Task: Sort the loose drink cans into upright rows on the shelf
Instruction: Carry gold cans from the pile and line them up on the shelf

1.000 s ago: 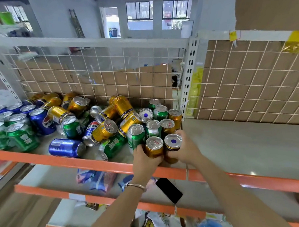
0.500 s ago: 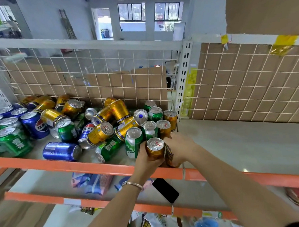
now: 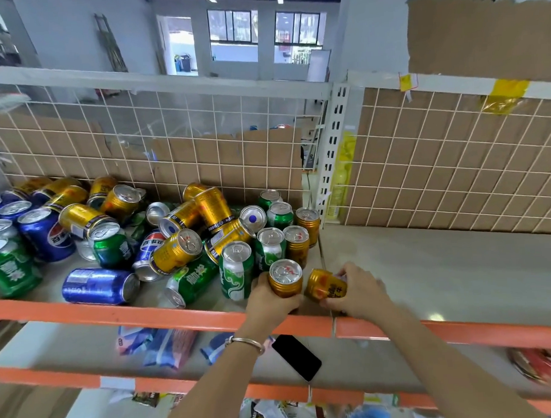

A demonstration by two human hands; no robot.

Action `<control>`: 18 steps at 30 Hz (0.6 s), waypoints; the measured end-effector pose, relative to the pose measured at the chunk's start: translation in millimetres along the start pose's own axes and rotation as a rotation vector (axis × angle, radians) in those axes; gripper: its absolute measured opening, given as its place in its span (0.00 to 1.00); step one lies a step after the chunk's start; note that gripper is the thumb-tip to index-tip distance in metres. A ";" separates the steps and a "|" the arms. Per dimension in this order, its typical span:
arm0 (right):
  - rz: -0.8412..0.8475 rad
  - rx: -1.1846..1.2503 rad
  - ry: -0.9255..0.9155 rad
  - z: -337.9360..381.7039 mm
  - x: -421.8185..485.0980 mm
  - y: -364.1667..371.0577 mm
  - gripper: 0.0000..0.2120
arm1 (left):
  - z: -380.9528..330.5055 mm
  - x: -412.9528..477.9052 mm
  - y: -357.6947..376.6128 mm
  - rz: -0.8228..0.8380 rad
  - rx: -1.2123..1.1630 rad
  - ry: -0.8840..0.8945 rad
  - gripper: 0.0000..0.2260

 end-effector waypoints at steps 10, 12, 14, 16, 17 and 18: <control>0.088 -0.331 -0.260 49.3 14.2 9.5 0.28 | -2.1 -0.9 -3.9 0.046 -0.143 0.038 0.31; 0.013 0.045 -0.200 38.7 17.4 4.7 0.26 | -3.0 2.2 -4.6 0.056 -0.117 0.037 0.29; -0.056 0.561 -0.017 24.1 15.6 -3.8 0.28 | -4.2 3.2 -3.7 0.075 -0.124 0.035 0.29; -0.108 0.755 0.074 8.3 9.3 -5.7 0.31 | -5.9 2.8 0.8 0.106 -0.146 0.032 0.31; -0.108 0.757 0.074 0.5 6.1 -3.6 0.33 | -7.9 1.8 3.2 0.123 -0.155 0.027 0.31; -0.095 0.773 0.066 -4.6 2.9 -0.4 0.35 | -9.3 1.3 5.7 0.142 -0.168 0.024 0.31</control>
Point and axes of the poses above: each hand's wrist, its own x-axis towards the middle knuckle, its own y-axis out of the palm, z = x × y, the point moved 1 cm from there along x, towards the middle knuckle, and after that the axes turned 7 degrees about -z, right-handed, at the moved point
